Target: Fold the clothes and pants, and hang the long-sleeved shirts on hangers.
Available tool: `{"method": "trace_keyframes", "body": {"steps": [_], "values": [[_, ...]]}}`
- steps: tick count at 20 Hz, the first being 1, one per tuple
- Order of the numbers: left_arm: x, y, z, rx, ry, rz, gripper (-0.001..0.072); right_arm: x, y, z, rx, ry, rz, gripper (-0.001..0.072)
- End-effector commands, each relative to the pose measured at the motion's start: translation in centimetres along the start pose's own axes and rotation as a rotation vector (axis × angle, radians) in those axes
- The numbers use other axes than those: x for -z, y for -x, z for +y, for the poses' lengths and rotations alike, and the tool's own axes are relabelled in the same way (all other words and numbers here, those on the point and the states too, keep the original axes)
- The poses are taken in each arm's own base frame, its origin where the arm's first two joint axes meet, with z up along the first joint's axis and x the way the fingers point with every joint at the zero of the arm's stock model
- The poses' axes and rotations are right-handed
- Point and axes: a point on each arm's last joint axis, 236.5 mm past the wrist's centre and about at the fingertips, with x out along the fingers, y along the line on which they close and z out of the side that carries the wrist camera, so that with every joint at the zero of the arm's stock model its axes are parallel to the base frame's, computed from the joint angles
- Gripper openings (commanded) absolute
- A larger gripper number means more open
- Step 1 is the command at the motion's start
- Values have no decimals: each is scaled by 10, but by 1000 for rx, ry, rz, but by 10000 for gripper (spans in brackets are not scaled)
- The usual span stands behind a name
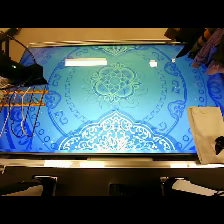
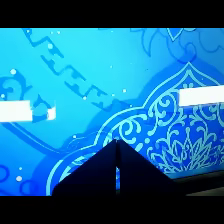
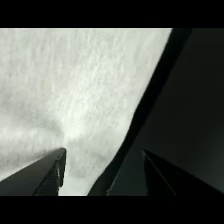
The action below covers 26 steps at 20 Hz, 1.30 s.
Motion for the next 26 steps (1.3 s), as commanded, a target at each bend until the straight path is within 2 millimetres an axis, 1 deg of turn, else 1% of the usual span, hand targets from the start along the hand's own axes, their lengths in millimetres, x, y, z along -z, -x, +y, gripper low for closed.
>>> {"method": "trace_keyframes", "body": {"steps": [1, 2, 3, 4, 5, 6, 7, 8, 9, 10, 11, 13, 14, 15, 17, 18, 20, 21, 24, 26], "values": [[0, -11, 1, 1, 21, 5, 20, -20, 39, 16, -175, -51, -163, 524], [1, -18, 0, 3, 22, 14, 20, -31, 69, 37, -322, -33, -263, 416], [3, -26, 0, 5, 10, 22, 20, -40, 107, 63, -498, -1, -367, 351], [4, -35, -2, 8, -11, 26, 20, -43, 145, 86, -666, 27, -452, 347], [6, -44, -4, 12, -29, 28, 20, -36, 181, 110, -810, 74, -503, 338], [8, -54, -5, 16, -36, 33, 20, -20, 203, 132, -885, 154, -515, 334], [12, -63, -6, 17, -42, 40, 19, 6, 214, 156, -920, 271, -498, 334], [17, -72, -7, 20, -44, 46, 19, 37, 219, 178, -924, 392, -474, 333], [23, -78, -9, 22, -63, 47, 19, 74, 222, 200, -916, 530, -449, 257], [31, -84, -11, 26, -89, 42, 19, 110, 225, 218, -911, 661, -435, 67], [40, -87, -13, 30, -114, 37, 19, 150, 230, 236, -911, 790, -429, 32], [65, -94, -12, 28, -148, 38, 19, 219, 234, 257, -906, 992, -419, 31], [78, -95, -8, 19, -148, 38, 19, 246, 232, 262, -890, 1070, -424, 31], [91, -96, -4, 16, -143, 38, 19, 265, 231, 265, -871, 1124, -432, 31], [113, -96, 6, -3, -139, 54, 20, 288, 228, 267, -849, 1188, -446, 31], [123, -97, 11, -18, -142, 74, 20, 296, 228, 268, -847, 1210, -449, 32], [143, -97, 19, -40, -144, 146, 21, 301, 227, 268, -845, 1234, -451, 34], [149, -97, 20, -41, -143, 175, 21, 301, 227, 268, -842, 1235, -453, 34], [150, -98, 19, -41, -143, 181, 21, 302, 218, 260, -803, 1249, -420, 34], [150, -98, 19, -41, -143, 181, 21, 302, 219, 261, -805, 1248, -421, 34]]}}
